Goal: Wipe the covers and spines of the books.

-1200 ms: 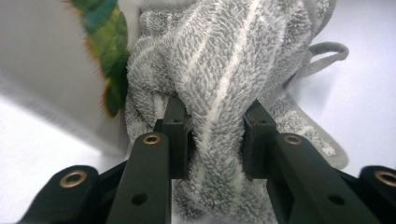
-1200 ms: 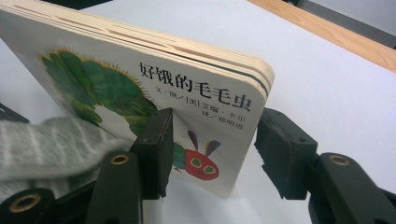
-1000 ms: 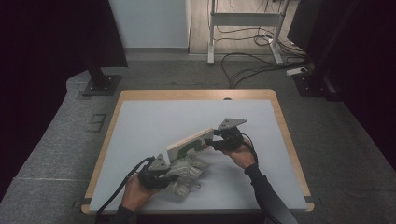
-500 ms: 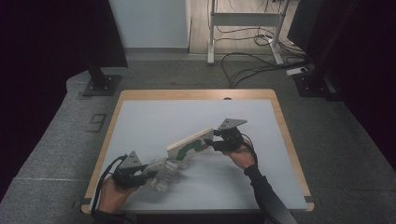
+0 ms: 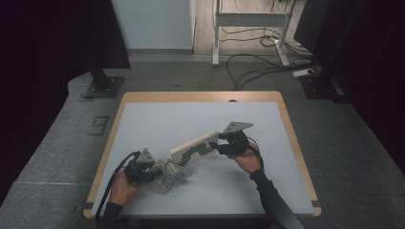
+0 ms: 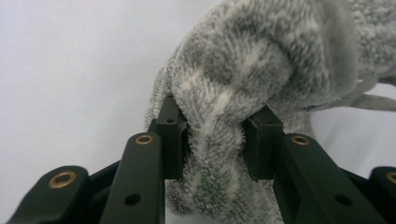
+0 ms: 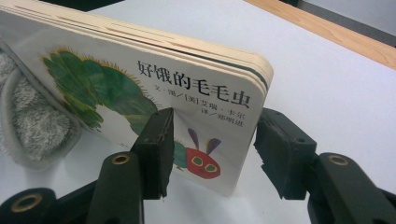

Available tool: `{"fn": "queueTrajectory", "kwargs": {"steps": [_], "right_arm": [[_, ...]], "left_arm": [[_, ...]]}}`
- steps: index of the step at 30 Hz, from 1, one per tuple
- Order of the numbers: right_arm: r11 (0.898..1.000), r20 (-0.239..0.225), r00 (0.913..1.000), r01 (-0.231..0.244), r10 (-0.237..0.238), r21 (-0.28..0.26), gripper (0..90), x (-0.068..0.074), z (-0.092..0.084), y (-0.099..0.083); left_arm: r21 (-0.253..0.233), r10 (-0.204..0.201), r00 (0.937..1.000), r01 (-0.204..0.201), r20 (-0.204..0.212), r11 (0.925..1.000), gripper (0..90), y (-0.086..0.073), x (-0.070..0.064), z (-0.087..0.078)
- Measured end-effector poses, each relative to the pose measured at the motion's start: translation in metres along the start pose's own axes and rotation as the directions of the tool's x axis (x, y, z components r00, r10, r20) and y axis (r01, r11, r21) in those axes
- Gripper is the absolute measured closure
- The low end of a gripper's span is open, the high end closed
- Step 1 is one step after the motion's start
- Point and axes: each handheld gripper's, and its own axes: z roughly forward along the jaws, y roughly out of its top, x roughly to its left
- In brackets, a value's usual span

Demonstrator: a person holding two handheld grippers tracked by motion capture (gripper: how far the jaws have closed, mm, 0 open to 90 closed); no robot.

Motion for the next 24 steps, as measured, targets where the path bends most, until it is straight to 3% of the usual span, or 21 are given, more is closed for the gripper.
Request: {"fn": "queueTrajectory", "kwargs": {"steps": [4,9,17,24], "right_arm": [[1.0,0.003,1.0,-0.001,0.001,-0.003,46.4,0.001,0.0,0.0],[1.0,-0.001,1.0,-0.004,0.004,-0.004,46.2,0.0,0.0,0.0],[1.0,-0.003,1.0,0.003,-0.003,-0.01,45.8,0.001,-0.001,0.0],[1.0,-0.001,1.0,0.004,-0.004,-0.012,46.1,0.001,-0.001,0.0]], "left_arm": [[-0.011,-0.006,0.9998,0.006,0.016,0.9999,63.3,-0.003,0.0,0.006],[-0.046,-0.017,0.9998,0.018,0.008,0.9988,64.0,0.001,0.001,-0.002],[-0.079,0.03,0.9992,-0.032,-0.025,0.9964,64.1,0.017,-0.001,-0.028],[-0.14,0.039,0.9988,-0.042,-0.028,0.9893,63.9,0.03,0.001,-0.052]]}}
